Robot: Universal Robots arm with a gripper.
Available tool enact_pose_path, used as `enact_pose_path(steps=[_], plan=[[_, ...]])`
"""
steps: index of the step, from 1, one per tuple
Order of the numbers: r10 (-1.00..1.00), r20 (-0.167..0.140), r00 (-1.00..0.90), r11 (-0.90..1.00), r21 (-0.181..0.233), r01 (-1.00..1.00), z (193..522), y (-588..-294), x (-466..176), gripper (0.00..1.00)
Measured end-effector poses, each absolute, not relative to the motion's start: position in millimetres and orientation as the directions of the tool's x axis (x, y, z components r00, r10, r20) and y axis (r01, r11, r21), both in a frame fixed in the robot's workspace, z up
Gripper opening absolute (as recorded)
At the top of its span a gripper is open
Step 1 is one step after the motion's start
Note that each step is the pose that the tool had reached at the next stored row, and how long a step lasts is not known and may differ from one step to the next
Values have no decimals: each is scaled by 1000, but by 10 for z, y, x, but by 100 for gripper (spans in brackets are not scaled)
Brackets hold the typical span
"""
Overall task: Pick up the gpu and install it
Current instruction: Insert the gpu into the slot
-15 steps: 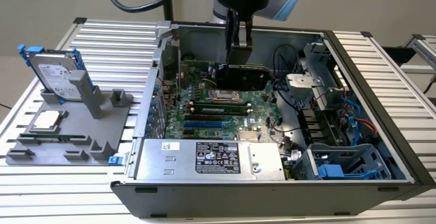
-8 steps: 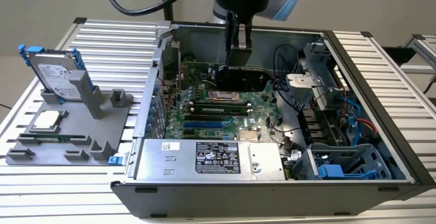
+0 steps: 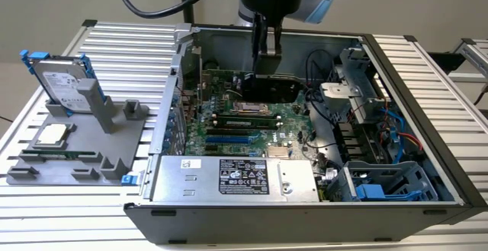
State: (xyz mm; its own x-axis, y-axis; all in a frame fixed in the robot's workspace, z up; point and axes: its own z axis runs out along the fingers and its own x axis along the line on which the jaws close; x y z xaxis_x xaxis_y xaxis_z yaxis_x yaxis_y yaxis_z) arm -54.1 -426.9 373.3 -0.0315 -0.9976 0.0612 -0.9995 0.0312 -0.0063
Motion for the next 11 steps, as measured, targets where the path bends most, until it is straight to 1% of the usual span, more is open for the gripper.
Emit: enact_pose_path(steps=[11], plan=[[-998,62,-31,31,-6,-999,3697,-4116,-540,0]])
